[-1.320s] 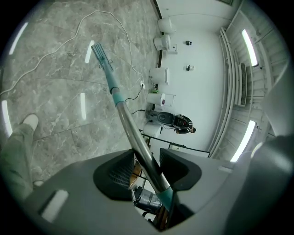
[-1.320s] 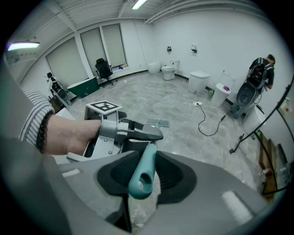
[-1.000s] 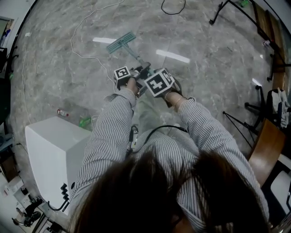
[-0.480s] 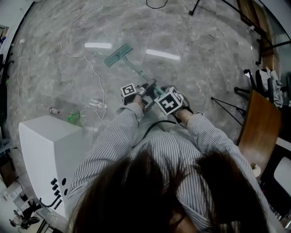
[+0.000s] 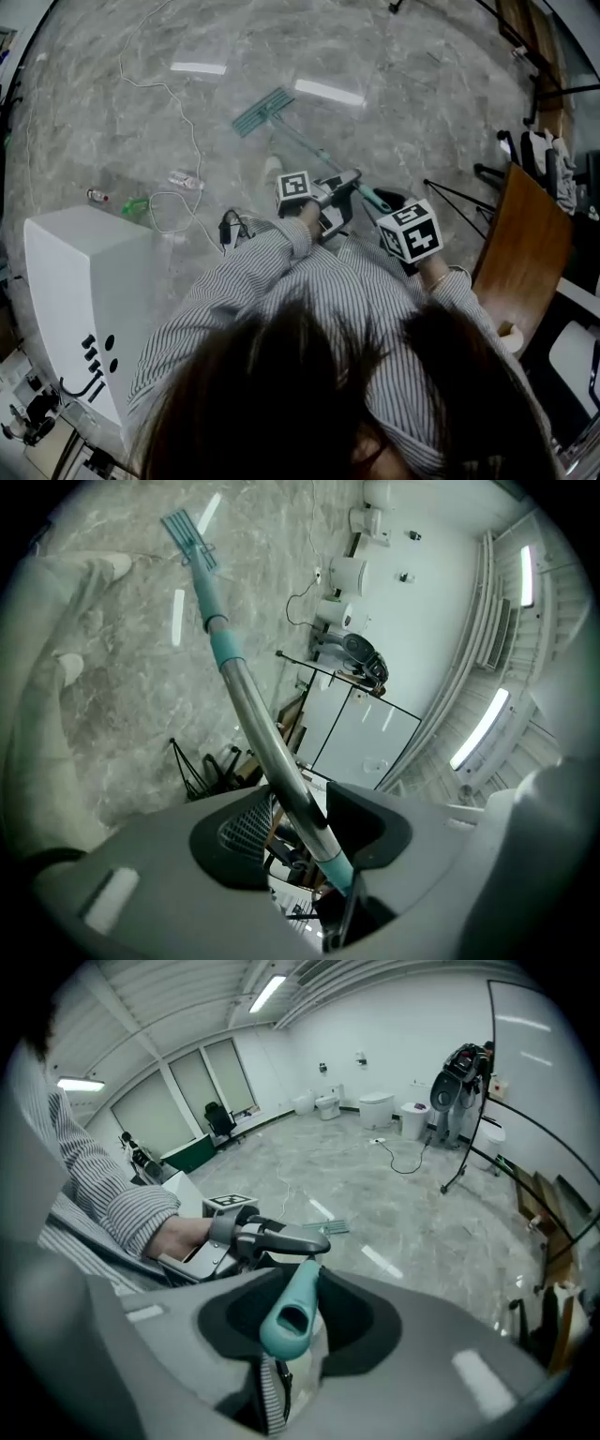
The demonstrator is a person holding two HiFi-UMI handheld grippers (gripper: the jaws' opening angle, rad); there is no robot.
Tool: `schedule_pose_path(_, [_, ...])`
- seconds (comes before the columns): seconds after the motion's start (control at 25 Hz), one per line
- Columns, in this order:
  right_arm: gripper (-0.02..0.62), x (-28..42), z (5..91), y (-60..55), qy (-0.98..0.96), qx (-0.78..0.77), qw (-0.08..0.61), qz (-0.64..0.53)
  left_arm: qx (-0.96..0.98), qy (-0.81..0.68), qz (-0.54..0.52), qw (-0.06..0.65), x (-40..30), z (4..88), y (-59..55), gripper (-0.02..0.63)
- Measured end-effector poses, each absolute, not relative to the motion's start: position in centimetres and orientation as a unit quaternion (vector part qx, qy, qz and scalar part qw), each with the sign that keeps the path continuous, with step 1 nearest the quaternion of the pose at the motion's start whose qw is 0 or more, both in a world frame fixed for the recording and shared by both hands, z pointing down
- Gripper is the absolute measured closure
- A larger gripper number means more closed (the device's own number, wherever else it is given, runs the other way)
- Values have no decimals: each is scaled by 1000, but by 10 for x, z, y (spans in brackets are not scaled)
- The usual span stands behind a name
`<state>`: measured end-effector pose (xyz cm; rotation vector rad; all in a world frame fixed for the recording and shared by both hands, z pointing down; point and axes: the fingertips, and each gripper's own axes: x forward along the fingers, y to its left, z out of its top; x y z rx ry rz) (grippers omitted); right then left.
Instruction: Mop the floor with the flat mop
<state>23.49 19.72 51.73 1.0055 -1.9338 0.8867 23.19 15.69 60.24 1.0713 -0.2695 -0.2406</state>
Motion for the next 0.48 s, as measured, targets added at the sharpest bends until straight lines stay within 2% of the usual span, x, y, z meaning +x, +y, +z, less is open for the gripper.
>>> schedule_pose_path(0.2, [479,259,493,233,-757,403,363,366,530,-64,-75,842,257,579,199,425])
schedule_pose_path(0.48, [477,254,489,243,-755,409,353,371,509,-40,-80,856,254,563,212,423])
